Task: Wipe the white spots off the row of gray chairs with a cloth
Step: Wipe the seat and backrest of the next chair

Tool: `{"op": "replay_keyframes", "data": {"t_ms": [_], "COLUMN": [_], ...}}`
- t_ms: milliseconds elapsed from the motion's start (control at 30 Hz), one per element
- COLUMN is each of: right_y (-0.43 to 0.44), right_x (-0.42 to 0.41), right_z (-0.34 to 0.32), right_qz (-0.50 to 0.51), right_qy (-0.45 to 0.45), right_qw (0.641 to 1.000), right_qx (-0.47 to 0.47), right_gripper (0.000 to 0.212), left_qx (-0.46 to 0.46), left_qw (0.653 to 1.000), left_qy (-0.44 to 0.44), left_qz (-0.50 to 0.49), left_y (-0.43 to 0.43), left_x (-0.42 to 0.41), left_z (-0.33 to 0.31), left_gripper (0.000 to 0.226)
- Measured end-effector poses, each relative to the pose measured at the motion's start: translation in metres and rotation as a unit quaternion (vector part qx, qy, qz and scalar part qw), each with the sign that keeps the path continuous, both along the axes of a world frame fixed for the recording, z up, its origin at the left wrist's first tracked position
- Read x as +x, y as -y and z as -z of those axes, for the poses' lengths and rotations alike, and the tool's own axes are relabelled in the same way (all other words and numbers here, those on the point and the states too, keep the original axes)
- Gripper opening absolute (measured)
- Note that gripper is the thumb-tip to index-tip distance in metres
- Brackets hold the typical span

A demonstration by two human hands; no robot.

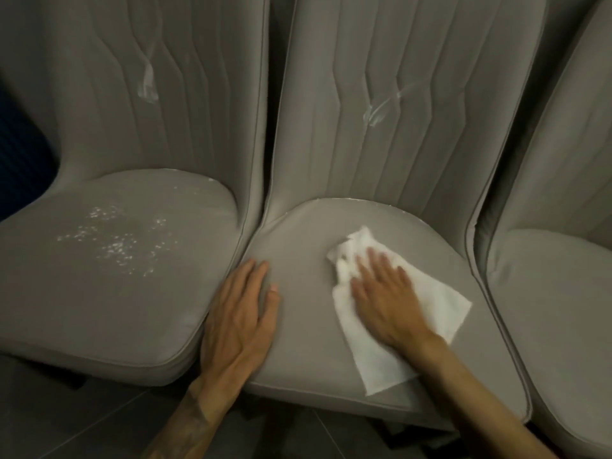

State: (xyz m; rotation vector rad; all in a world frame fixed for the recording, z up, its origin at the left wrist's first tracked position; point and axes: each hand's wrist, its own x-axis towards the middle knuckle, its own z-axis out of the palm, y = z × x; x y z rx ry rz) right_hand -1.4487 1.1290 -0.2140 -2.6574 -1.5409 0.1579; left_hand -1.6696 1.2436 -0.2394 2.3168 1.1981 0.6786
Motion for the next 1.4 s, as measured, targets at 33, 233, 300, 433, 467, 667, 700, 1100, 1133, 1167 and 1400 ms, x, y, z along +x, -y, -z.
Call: {"op": "replay_keyframes", "data": {"t_ms": [33, 233, 300, 433, 467, 667, 700, 1100, 1133, 1167, 1400], "right_y": [-0.020, -0.086, -0.102, -0.123, -0.127, -0.164, -0.166, -0.162, -0.161, -0.162, -0.189], "right_x": [-0.022, -0.029, -0.005, -0.041, -0.040, 0.059, 0.064, 0.068, 0.083, 0.089, 0.023], "right_z": [0.005, 0.008, 0.001, 0.017, 0.018, -0.002, -0.001, 0.006, 0.003, 0.004, 0.015], "right_qz": [-0.057, -0.200, -0.116, -0.152, -0.178, -0.111, -0.084, -0.106, -0.068, -0.040, -0.064], "right_qy": [0.005, -0.005, -0.019, -0.038, -0.050, 0.002, 0.008, 0.010, 0.015, 0.016, 0.008], "right_qw": [0.998, 0.980, 0.993, 0.986, 0.981, 0.993, 0.996, 0.992, 0.995, 0.997, 0.994], "right_qx": [0.003, 0.016, 0.015, 0.049, 0.051, 0.040, 0.041, 0.073, 0.066, 0.062, 0.086], "right_gripper": [0.059, 0.055, 0.055, 0.058, 0.057, 0.053, 0.053, 0.050, 0.049, 0.049, 0.053], "left_qx": [-0.002, 0.006, 0.016, 0.008, 0.011, 0.040, 0.042, 0.125, 0.124, 0.121, 0.127], "left_qw": [1.000, 1.000, 0.999, 1.000, 1.000, 0.998, 0.997, 0.991, 0.991, 0.991, 0.990], "left_qy": [0.004, -0.020, -0.043, -0.025, -0.025, -0.056, -0.057, -0.056, -0.055, -0.057, -0.057], "left_qz": [-0.003, 0.001, 0.000, 0.002, 0.011, 0.014, 0.015, 0.009, 0.010, 0.005, -0.002], "left_y": [0.001, 0.003, 0.003, 0.001, 0.000, 0.001, 0.001, -0.002, -0.003, -0.004, -0.006], "left_x": [0.000, 0.001, 0.002, 0.003, 0.003, 0.006, 0.007, 0.012, 0.012, 0.012, 0.016], "left_z": [-0.001, -0.004, -0.006, -0.007, -0.007, -0.013, -0.014, -0.009, -0.011, -0.011, -0.008], "left_gripper": [0.075, 0.076, 0.077, 0.074, 0.073, 0.070, 0.069, 0.070, 0.070, 0.068, 0.068]}}
